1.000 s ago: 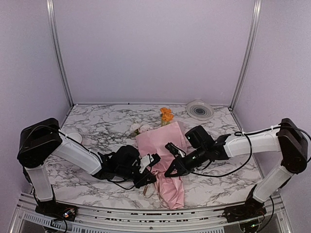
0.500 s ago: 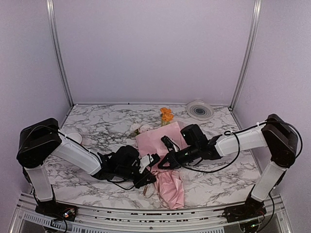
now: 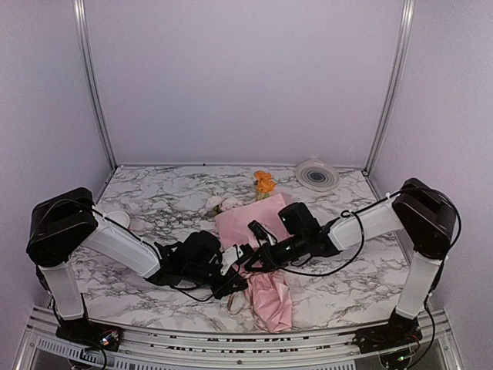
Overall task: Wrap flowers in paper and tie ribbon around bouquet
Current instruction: Cross the half-tied ribbon over the folded bouquet.
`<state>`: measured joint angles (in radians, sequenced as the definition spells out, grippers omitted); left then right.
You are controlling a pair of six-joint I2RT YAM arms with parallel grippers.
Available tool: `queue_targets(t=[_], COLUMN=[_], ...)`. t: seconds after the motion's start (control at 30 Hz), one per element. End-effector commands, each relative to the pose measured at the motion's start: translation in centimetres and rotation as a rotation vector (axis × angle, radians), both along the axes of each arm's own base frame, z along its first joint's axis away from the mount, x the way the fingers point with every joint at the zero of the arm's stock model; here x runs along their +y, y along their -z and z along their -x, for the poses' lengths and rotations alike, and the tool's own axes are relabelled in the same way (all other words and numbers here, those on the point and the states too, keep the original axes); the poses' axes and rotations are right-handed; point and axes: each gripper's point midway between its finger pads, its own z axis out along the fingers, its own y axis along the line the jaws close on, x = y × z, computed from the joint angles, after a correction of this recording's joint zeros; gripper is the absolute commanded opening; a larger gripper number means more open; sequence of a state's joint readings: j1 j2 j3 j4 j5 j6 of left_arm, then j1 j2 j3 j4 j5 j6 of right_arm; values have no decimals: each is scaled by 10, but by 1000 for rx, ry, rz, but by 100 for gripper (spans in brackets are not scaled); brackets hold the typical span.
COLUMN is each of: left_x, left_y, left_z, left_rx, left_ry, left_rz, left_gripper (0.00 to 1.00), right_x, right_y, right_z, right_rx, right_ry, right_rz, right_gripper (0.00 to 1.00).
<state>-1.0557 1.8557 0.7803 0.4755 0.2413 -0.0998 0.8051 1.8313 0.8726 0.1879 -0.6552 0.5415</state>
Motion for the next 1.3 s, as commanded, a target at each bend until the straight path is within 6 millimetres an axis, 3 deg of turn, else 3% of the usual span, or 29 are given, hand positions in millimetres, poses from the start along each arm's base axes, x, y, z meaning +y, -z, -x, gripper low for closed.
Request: queue_targets(t=[0.0, 0.17, 0.33, 0.6, 0.8, 0.93, 1.07, 1.27], left_x=[-2, -2, -2, 2, 10, 13, 23, 43], left_y=[-12, -12, -15, -29, -31, -44, -58, -42], left_z=[-2, -3, -2, -1, 6, 12, 2, 21], left_rx=[-37, -43, -43, -100, -121, -135, -109, -79], left_ry=[-1, -5, 3, 25, 53, 73, -2, -83], left_rz=[32, 32, 38, 57, 59, 93, 140, 89], left_gripper=[17, 24, 28, 35, 41, 42, 40, 39], right_x=[7, -2, -3, -9, -12, -11, -10, -7], right_y=[-13, 4, 5, 27, 30, 31, 28, 24], right_z=[12, 19, 22, 26, 25, 24, 22, 13], right_rx=[-30, -14, -17, 5, -9, -10, -18, -42], right_ry=[-78, -99, -114, -103, -96, -96, -96, -51], right_rz=[-36, 17, 14, 59, 80, 82, 77, 87], right_gripper=[7, 5, 4, 4, 5, 5, 7, 11])
